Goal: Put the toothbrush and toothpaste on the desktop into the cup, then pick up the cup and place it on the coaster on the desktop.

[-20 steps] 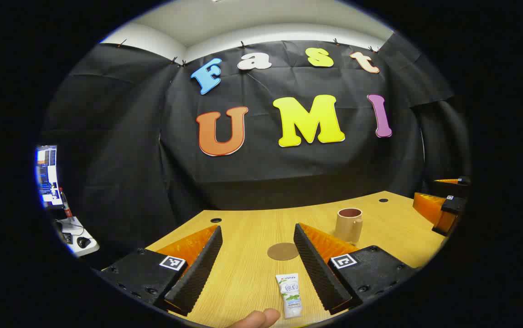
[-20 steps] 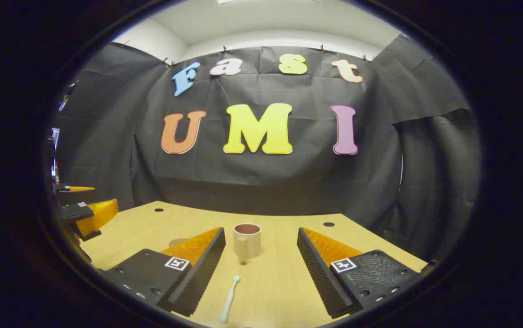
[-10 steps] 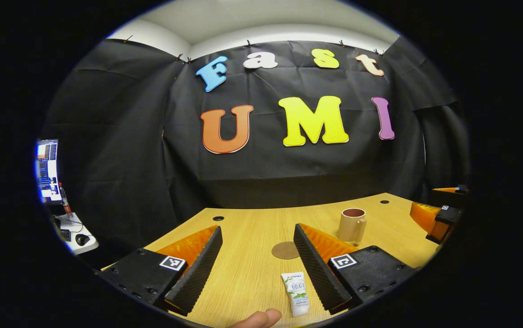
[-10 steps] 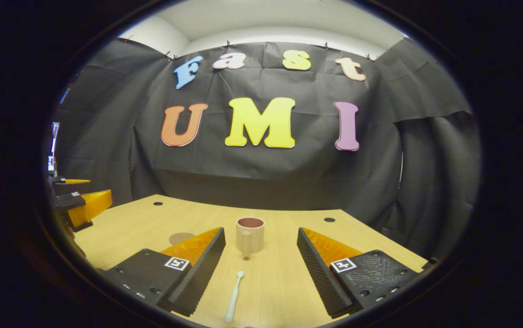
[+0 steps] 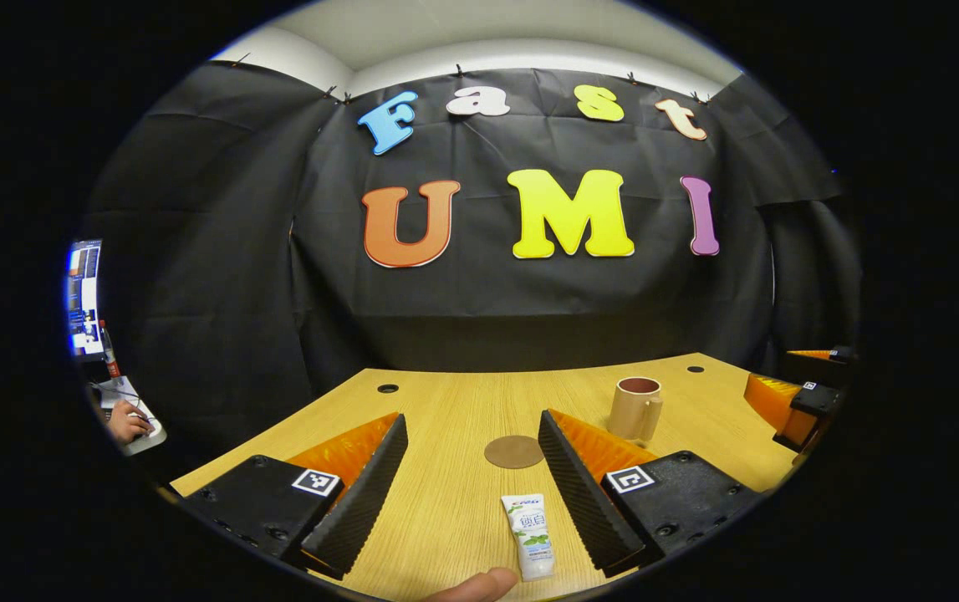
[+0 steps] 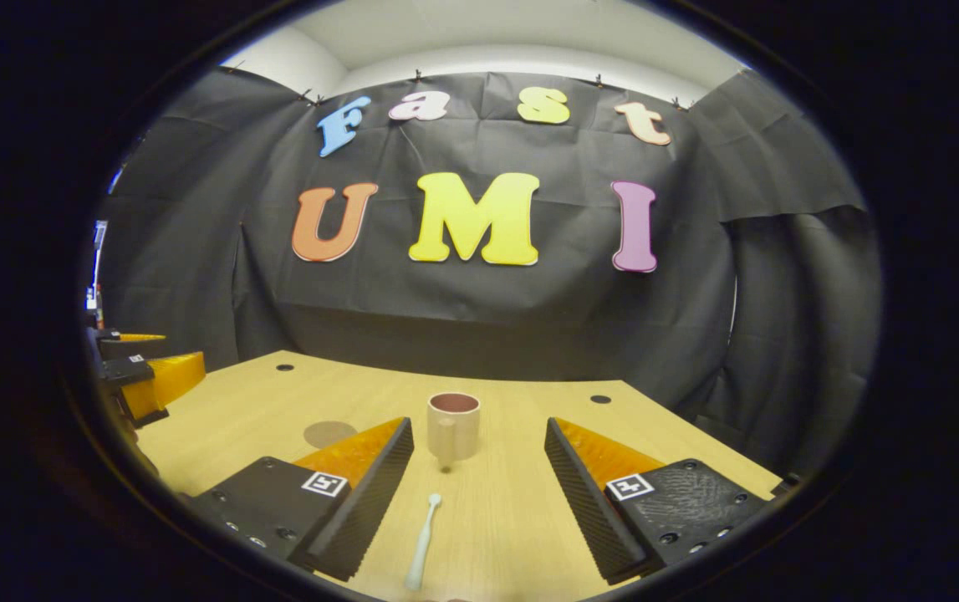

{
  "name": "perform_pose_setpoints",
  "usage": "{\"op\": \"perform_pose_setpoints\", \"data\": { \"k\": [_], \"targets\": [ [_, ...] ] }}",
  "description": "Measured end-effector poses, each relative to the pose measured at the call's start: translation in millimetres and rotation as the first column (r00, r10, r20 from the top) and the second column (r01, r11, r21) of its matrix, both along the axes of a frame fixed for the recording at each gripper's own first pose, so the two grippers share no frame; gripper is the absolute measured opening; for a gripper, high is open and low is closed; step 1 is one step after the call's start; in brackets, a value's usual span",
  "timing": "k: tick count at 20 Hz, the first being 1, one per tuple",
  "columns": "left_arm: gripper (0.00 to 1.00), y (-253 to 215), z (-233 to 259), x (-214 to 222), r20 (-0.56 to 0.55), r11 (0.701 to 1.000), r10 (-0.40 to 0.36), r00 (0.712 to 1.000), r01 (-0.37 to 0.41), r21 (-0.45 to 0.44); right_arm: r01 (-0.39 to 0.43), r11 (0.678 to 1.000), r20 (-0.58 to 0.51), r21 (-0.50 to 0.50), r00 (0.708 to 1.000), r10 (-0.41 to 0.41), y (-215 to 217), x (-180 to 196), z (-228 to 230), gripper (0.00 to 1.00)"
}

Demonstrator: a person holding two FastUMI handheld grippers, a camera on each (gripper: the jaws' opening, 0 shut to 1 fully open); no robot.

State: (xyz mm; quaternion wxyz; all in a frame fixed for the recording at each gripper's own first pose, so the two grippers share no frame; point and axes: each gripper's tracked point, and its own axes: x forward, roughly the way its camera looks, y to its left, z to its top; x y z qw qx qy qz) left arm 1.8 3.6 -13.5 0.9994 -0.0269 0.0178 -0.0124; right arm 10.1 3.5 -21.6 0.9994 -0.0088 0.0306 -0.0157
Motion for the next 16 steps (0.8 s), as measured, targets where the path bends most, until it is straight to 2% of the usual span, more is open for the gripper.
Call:
{"op": "perform_pose_setpoints", "data": {
  "k": [3, 7, 11, 15, 16],
  "targets": [
    [0.99, -5, -8, 1, -0.013, 1.000, -0.007, 1.000, 0.006, -0.009, -0.006, 1.000, -0.048, 0.009, 0.999, 0.006, 3, 7, -20, 0.95],
    [0.99, -21, -35, -3, -0.062, 0.999, -0.040, 0.997, 0.038, -0.037, -0.028, 0.999, -0.168, 0.015, 0.985, 0.030, 14, 13, -67, 0.95],
    [1.00, -36, -57, -6, -0.103, 0.998, -0.067, 0.992, 0.065, -0.026, -0.049, 0.998, -0.289, 0.048, 0.955, 0.061, 27, 18, -110, 0.93],
    [1.00, -40, -62, -6, -0.109, 0.997, -0.073, 0.991, 0.073, -0.005, -0.037, 0.995, -0.377, 0.097, 0.924, 0.071, 33, 28, -139, 0.88],
    [1.00, -38, -62, -5, -0.109, 0.998, -0.069, 0.992, 0.069, -0.002, -0.030, 0.994, -0.396, 0.106, 0.915, 0.070, 33, 30, -146, 0.84]
  ]
}}
